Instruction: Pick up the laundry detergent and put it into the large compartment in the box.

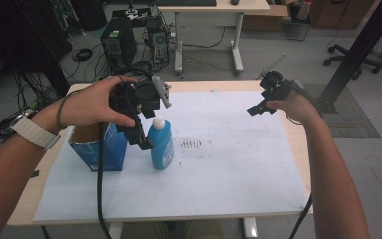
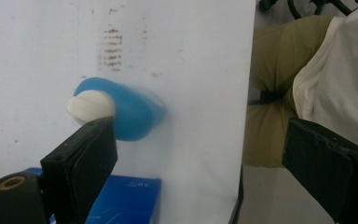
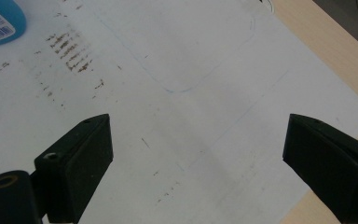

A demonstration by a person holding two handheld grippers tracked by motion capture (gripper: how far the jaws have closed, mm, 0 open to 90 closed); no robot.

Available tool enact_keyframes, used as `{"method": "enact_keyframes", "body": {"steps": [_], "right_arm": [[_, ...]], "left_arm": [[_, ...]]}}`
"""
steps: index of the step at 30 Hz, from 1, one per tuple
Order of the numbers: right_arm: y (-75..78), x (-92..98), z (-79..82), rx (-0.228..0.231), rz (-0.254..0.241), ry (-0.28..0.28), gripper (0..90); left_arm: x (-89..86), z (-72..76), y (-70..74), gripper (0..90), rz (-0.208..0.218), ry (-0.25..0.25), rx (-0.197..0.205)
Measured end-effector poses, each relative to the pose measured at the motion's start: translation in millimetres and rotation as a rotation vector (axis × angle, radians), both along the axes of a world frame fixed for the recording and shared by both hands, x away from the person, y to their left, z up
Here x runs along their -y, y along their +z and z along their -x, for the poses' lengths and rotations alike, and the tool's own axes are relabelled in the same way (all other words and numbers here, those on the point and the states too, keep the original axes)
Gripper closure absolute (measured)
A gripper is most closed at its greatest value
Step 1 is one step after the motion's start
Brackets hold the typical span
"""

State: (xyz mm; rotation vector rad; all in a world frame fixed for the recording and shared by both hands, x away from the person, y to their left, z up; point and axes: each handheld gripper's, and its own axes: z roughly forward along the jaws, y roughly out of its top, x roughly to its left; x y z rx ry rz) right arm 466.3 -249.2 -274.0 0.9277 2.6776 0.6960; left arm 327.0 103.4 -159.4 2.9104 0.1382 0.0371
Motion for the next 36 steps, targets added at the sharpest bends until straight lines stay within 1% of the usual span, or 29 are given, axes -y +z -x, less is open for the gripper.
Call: {"method": "enact_keyframes", "body": {"steps": [6,7,9,12,13,14,18,19,25,30,33,36], "right_arm": [[0.8,1.0,0.0,0.006,-0.004,-0.006,8.6],[0.8,0.9,-0.1,0.009,-0.001,-0.010,8.6],[0.8,0.1,0.3,0.010,0.003,-0.007,8.6],[0.9,-0.5,0.4,0.010,0.001,-0.006,8.6],[0.9,-0.5,0.4,0.012,0.001,-0.005,8.6],[1.0,-0.5,0.6,0.014,0.002,-0.005,8.6],[1.1,0.5,0.7,0.015,0.005,-0.003,8.6],[1.1,0.9,0.8,0.015,0.006,-0.003,8.6],[1.1,0.3,1.2,0.015,0.006,-0.001,8.6],[0.1,-2.5,0.9,0.012,0.005,0.009,8.6],[-0.2,-3.7,1.0,0.013,0.009,0.012,8.6],[0.4,-3.3,1.2,0.016,0.006,0.012,8.6]], "left_arm": [[2.6,0.9,4.0,10.5,0.000,0.007,0.004],[2.8,0.8,3.4,10.4,0.002,0.018,0.007],[3.0,0.7,3.3,10.2,0.000,0.024,0.009],[4.0,-0.7,3.0,9.5,-0.001,0.057,0.016],[4.7,-0.7,2.4,9.5,0.000,0.083,0.021],[5.0,-1.5,2.7,9.3,-0.006,0.086,0.023],[5.6,-4.7,2.2,8.9,-0.019,0.141,0.029],[5.5,-5.1,1.7,8.9,-0.016,0.161,0.034],[4.5,-6.9,3.2,8.6,-0.031,0.236,0.047],[3.3,-9.7,4.6,8.6,-0.034,0.298,0.054],[3.5,-12.0,6.0,8.6,-0.019,0.329,0.061],[4.4,-14.4,7.3,8.6,-0.009,0.371,0.067]]}}
